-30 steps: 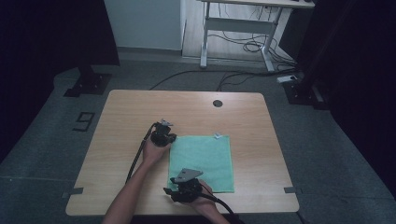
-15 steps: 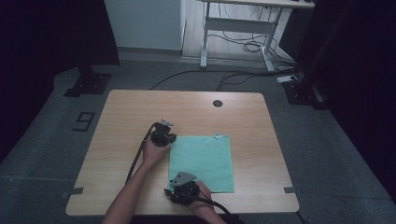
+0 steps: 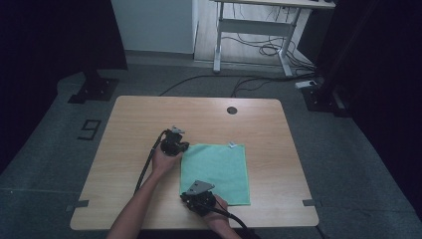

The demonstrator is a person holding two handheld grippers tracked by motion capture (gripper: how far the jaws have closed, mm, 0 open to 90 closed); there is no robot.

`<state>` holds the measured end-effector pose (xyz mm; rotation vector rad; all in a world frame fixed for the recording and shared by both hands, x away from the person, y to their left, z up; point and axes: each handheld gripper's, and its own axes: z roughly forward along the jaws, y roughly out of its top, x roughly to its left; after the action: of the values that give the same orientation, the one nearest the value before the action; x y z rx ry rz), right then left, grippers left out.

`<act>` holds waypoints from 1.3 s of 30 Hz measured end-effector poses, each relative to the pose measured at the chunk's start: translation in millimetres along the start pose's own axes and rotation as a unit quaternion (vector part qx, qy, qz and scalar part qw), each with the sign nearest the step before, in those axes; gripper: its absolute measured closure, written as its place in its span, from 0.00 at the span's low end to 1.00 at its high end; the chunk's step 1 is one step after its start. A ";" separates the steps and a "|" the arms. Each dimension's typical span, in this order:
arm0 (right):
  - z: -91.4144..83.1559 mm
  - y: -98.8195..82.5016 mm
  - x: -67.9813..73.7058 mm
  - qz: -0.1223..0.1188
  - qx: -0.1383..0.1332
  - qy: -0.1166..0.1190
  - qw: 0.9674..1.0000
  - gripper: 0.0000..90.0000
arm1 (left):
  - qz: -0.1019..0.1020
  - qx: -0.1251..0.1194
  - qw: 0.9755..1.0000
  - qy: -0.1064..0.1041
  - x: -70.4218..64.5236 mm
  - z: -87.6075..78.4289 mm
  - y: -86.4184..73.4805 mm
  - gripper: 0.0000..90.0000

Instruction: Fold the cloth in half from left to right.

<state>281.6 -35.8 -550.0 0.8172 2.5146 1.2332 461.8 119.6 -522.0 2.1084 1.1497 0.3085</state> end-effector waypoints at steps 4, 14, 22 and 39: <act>-2.8 1.1 -0.2 0.006 -0.010 0.004 1.000 0.94 | -0.002 -0.008 1.000 -0.007 -1.8 -7.6 4.4 0.99; -15.9 7.9 0.0 0.011 -0.044 0.006 0.999 0.94 | -0.005 -0.023 1.000 -0.007 -2.1 -22.3 8.8 1.00; -21.1 11.0 0.8 0.013 -0.063 0.009 0.998 0.94 | 0.000 -0.030 0.999 -0.009 -2.0 -33.5 11.9 1.00; -28.5 19.2 5.1 0.017 -0.097 0.010 0.995 0.94 | 0.016 -0.049 0.999 -0.008 -7.0 -60.5 26.9 1.00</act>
<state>272.6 -42.2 -517.0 0.8073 2.3573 1.4749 444.3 132.7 -459.1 2.0421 1.0709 0.3563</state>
